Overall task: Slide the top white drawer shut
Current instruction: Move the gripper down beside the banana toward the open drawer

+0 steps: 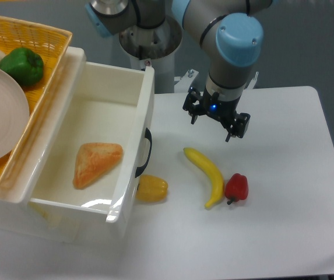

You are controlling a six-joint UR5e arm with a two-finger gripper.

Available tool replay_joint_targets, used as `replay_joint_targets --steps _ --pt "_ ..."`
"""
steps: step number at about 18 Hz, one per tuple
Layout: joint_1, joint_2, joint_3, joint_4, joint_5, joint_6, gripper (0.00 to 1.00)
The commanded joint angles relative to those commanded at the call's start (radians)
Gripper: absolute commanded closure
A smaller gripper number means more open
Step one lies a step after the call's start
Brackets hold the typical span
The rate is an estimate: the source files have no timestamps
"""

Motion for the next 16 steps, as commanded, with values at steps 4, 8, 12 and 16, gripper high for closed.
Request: replay_joint_targets --steps 4,8,12,16 --pt "0.018 -0.009 -0.002 -0.002 -0.005 -0.052 0.0" --pt "0.017 -0.049 -0.002 0.032 -0.005 -0.123 0.0" --pt "0.015 -0.078 0.0 0.034 -0.031 -0.236 0.0" --pt "0.015 -0.1 0.0 0.034 -0.064 -0.278 0.0"
